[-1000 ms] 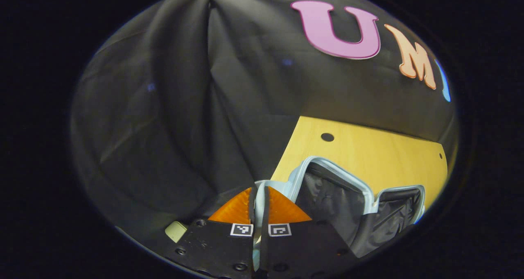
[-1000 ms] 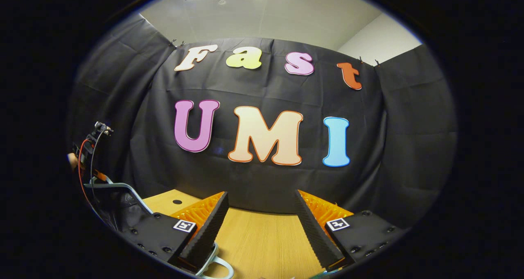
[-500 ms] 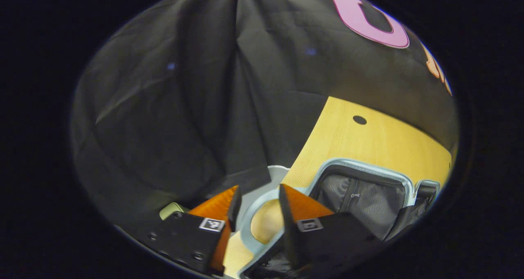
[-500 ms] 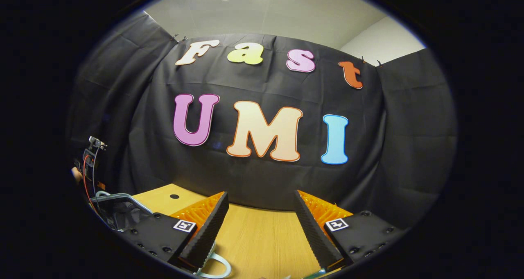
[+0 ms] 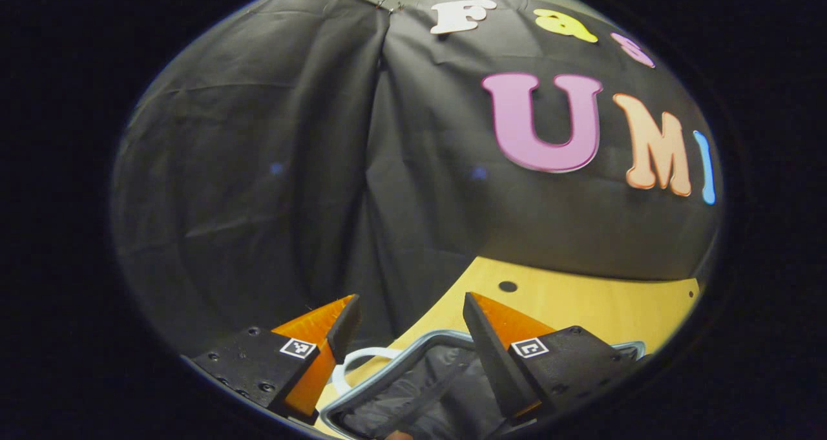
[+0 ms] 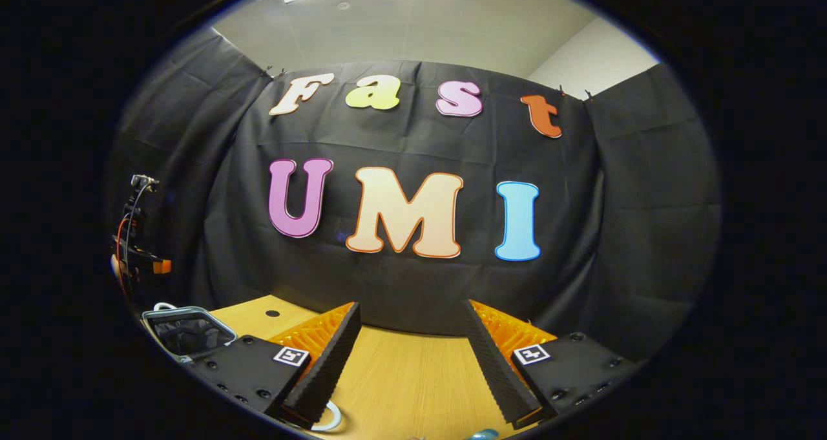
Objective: First open the suitcase, pack the skin care products into it, and then close the suitcase.
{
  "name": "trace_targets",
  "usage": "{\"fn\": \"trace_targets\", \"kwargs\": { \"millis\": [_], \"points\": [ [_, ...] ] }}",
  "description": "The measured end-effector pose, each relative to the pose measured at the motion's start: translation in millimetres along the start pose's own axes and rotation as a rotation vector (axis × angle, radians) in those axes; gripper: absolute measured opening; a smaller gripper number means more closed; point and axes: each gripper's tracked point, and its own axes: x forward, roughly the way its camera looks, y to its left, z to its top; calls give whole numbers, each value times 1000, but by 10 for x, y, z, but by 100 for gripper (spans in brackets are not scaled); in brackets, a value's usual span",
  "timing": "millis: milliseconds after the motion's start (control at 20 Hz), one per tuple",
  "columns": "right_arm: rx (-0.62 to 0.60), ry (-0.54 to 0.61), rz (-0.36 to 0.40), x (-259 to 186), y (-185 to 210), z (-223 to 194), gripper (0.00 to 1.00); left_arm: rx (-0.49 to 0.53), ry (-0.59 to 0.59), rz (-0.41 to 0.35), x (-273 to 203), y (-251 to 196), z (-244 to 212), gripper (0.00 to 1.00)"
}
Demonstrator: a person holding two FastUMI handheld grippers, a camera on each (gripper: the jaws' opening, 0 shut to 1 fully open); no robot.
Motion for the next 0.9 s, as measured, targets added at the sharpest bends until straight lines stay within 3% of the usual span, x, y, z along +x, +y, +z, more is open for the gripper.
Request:
{"fn": "trace_targets", "kwargs": {
  "millis": [400, 900],
  "points": [
    [28, -7, -33, -106, -724, -36, 100, 26, -100, -233, -856, -1524, 442, 94],
    [47, 22, -74, -312, -1405, -230, 100, 44, -57, -495, -1690, -3115, 212, 94]
  ]
}}
